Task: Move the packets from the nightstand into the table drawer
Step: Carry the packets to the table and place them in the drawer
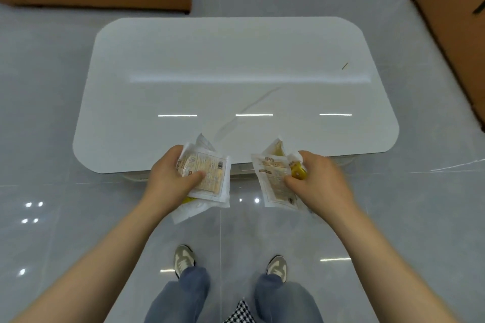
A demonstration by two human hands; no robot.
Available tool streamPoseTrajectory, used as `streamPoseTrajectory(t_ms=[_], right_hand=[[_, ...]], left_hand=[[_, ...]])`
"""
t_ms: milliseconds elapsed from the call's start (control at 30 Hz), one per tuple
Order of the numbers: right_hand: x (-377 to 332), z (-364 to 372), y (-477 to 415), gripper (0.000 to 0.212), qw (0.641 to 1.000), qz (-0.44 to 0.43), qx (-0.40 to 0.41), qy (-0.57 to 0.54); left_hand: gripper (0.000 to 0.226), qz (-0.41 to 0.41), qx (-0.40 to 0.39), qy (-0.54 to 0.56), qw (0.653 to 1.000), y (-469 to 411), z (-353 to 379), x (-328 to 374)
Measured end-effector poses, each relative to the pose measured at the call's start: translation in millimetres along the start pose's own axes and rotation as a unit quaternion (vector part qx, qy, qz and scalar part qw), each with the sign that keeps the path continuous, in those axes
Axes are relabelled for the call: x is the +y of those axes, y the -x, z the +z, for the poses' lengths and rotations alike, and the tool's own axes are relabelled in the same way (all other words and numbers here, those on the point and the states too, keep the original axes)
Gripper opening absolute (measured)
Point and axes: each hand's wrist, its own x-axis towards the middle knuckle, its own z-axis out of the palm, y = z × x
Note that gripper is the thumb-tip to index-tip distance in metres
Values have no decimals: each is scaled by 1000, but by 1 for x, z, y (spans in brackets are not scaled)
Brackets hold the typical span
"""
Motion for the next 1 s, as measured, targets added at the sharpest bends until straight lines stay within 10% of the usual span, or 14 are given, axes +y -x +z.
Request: streamPoseTrajectory(t_ms=[1000], right_hand=[[119,197,-60,7,956,-129,236,-115]], left_hand=[[34,56,93,254,961,-173,189,-176]])
